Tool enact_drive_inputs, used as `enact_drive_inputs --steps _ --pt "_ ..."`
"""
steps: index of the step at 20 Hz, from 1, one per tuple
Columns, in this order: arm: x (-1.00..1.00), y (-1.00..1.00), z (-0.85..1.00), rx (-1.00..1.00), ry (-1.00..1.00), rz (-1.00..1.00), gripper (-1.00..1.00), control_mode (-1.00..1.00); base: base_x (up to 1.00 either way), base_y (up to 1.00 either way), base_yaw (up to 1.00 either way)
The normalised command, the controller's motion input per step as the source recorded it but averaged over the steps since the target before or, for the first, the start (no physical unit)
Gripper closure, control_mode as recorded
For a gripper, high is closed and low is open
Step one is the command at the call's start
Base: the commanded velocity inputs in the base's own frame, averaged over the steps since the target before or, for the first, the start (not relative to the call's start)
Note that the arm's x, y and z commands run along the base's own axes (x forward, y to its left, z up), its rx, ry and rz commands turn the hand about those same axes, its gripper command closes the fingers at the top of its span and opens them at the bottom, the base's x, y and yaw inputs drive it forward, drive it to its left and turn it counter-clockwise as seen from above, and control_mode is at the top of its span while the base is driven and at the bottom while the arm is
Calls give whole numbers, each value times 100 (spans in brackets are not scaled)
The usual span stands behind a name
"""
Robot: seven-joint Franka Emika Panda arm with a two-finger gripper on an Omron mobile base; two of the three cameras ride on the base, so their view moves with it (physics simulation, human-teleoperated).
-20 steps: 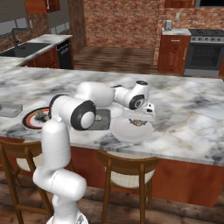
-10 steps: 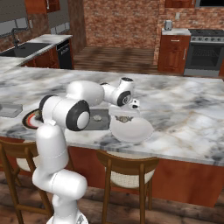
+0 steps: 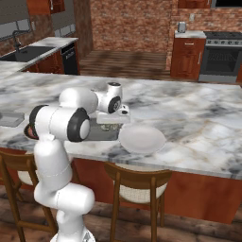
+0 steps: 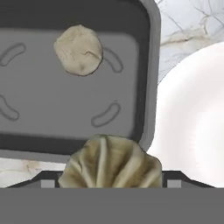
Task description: Place two dumplings into each of the tupperware containers and then place the containers in the fridge.
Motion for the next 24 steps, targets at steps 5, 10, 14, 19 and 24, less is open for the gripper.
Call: enact_drive_inputs --steps 5,10,14,19,24 --pt "18 94 0 0 2 11 100 -100 0 0 0" --pt "48 41 10 0 3 4 100 -100 0 0 0" --pt "27 11 -16 0 11 3 100 -100 0 0 0" --pt "13 29 -46 0 13 2 100 -100 0 0 0" --pt "12 14 -32 0 13 5 100 -100 0 0 0"
